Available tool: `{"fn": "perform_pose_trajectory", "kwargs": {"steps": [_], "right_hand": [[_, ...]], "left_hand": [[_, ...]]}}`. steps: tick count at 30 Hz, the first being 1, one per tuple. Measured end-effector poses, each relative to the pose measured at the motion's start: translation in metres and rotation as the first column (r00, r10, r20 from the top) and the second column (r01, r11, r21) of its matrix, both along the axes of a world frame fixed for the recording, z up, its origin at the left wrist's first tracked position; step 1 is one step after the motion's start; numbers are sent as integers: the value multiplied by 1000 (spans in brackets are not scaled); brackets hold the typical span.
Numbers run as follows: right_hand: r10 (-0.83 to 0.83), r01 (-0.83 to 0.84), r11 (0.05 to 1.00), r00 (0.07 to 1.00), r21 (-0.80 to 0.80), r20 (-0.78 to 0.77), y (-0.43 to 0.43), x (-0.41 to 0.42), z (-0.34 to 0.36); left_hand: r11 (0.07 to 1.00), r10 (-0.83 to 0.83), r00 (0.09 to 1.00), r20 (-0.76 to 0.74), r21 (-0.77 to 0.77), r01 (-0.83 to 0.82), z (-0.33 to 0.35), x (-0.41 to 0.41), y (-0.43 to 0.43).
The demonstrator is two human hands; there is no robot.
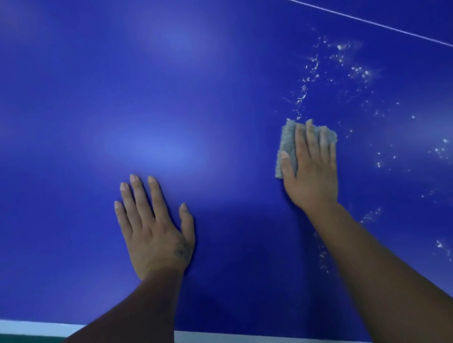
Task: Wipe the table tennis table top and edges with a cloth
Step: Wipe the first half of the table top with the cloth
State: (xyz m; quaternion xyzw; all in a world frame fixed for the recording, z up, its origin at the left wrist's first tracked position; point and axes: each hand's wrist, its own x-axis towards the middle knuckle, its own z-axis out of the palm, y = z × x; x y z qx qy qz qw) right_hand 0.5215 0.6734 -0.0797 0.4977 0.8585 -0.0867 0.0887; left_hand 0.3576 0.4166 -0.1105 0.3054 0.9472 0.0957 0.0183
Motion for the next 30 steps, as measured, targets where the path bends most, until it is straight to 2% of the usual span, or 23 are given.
{"fn": "perform_pose_trajectory", "kwargs": {"steps": [4, 6, 10, 13, 16, 20, 22, 25, 27, 30], "right_hand": [[175, -175, 983, 985, 60, -3, -21, -47, -4], [208, -206, 977, 978, 54, -32, -23, -76, -9], [172, -170, 985, 981, 34, -88, 3, -94, -16], [135, -133, 991, 987, 31, -87, 26, -72, -16], [30, -28, 999, 997, 25, -77, 40, -39, -11], [-50, 51, 998, 998, 22, -39, 34, -26, -5], [-17, 17, 1000, 999, 18, -39, 24, -41, -3], [128, -127, 992, 988, 23, -83, 16, -79, -6], [215, -212, 976, 972, 43, -95, 22, -102, -11], [230, -225, 973, 968, 60, -99, 50, -109, -18]], "left_hand": [[1000, -5, 1000, 6, 0, 5, 0, 0, -1], [1000, -10, 1000, 0, 15, 10, 0, 0, -1], [999, -25, 1000, -1, 26, 25, -2, 1, -2], [999, -31, 999, 14, 27, 30, -2, 0, -4], [999, -44, 998, 41, 28, 43, 1, 0, -2], [997, -45, 995, 84, 60, 40, 8, -1, -1], [988, -32, 991, 132, 156, 11, 10, -6, 3], [948, -39, 975, 217, 317, -32, 13, -15, 27], [941, -50, 969, 241, 338, -36, 17, -23, 57], [957, -117, 970, 215, 284, 52, 21, -38, 118]]}}
